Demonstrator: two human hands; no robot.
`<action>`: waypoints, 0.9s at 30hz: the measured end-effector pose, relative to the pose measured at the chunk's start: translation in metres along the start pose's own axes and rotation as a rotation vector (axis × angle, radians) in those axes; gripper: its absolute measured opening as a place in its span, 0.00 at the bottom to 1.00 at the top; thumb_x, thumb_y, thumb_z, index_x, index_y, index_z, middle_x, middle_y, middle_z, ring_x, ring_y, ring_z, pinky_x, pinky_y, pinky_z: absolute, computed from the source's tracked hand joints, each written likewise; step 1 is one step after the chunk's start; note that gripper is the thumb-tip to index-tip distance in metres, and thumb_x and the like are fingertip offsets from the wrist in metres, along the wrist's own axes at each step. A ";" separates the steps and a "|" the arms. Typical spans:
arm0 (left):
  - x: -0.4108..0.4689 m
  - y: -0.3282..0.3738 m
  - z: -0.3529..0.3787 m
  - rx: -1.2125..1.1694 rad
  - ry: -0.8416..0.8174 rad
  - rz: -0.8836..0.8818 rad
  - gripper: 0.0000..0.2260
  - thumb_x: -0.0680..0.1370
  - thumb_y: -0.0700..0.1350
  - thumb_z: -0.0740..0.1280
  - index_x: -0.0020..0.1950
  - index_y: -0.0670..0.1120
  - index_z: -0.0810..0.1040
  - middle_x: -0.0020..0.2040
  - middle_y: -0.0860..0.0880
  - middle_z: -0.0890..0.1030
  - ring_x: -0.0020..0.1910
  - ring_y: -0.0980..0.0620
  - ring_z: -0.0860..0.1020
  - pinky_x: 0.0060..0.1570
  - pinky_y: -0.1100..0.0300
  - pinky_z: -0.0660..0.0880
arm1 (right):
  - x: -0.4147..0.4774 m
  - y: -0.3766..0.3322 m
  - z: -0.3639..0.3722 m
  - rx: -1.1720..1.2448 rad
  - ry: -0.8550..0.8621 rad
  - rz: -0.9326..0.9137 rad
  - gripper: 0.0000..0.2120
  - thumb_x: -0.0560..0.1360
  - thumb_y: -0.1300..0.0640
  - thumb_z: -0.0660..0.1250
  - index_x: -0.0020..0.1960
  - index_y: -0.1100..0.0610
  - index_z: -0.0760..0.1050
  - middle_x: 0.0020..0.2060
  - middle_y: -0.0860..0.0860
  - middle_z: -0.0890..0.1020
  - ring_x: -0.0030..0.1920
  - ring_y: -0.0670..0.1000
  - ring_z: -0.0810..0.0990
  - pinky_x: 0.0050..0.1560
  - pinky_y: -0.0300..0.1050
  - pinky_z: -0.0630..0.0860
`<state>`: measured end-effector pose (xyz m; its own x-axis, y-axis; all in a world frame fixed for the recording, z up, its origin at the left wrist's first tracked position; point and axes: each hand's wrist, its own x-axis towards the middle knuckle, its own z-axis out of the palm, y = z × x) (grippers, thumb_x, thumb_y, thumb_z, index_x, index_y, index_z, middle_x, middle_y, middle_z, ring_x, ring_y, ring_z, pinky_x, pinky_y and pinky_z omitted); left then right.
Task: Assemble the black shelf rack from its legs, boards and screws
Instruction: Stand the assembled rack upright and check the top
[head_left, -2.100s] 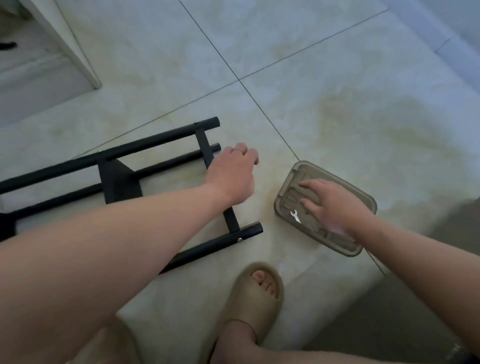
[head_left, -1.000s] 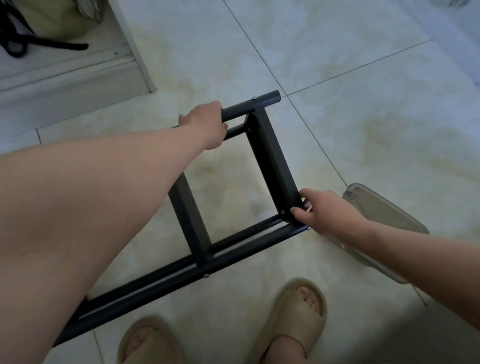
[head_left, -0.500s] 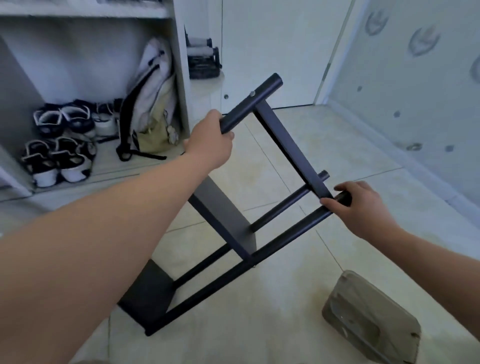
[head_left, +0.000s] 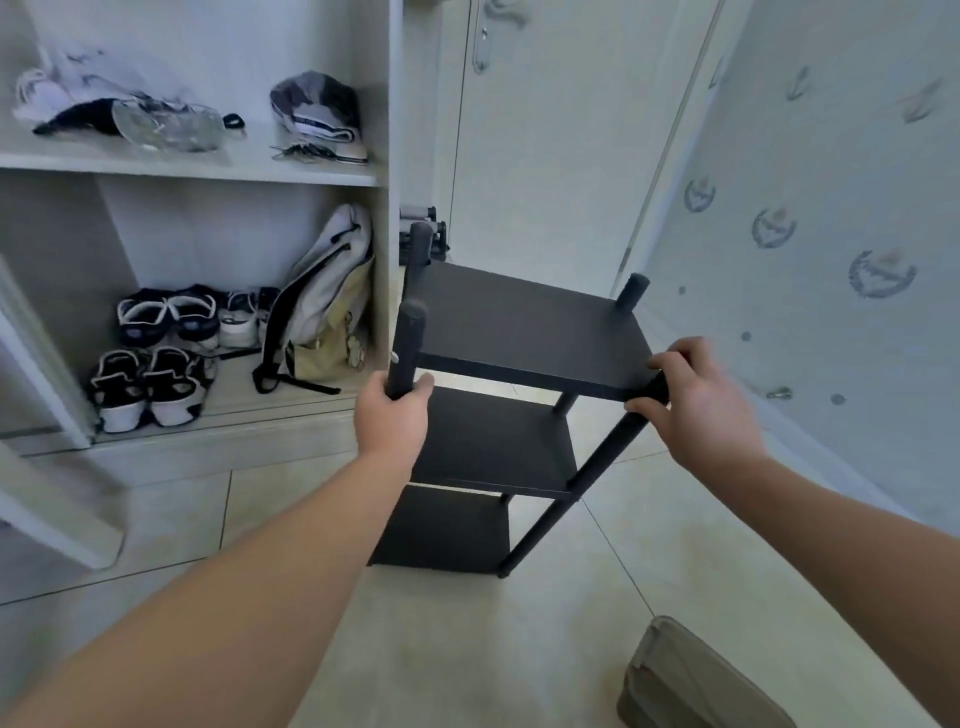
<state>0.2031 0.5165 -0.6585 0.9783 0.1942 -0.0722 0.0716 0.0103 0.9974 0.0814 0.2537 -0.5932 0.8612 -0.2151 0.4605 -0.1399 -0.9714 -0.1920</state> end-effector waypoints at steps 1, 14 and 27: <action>0.000 -0.004 0.000 -0.018 0.007 -0.008 0.10 0.77 0.50 0.72 0.50 0.44 0.78 0.44 0.48 0.80 0.39 0.50 0.75 0.37 0.60 0.69 | 0.000 -0.001 0.000 -0.018 -0.004 -0.021 0.20 0.75 0.58 0.76 0.61 0.67 0.76 0.60 0.59 0.72 0.48 0.61 0.75 0.42 0.55 0.76; 0.030 -0.033 0.002 -0.055 -0.017 -0.103 0.08 0.79 0.52 0.70 0.53 0.49 0.79 0.45 0.52 0.81 0.43 0.55 0.77 0.43 0.58 0.69 | 0.033 -0.010 0.025 -0.077 -0.064 -0.070 0.22 0.75 0.59 0.75 0.65 0.66 0.74 0.64 0.60 0.73 0.58 0.64 0.76 0.50 0.61 0.78; 0.033 -0.030 -0.023 0.210 -0.190 -0.043 0.11 0.82 0.53 0.65 0.60 0.50 0.71 0.50 0.57 0.76 0.49 0.54 0.76 0.48 0.58 0.69 | 0.029 -0.031 0.029 -0.184 -0.226 -0.010 0.37 0.79 0.48 0.69 0.80 0.60 0.56 0.82 0.54 0.44 0.74 0.63 0.65 0.67 0.58 0.71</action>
<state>0.2285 0.5448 -0.6911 0.9910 0.0105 -0.1334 0.1329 -0.1924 0.9723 0.1250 0.2809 -0.5990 0.9471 -0.1976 0.2530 -0.1994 -0.9797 -0.0187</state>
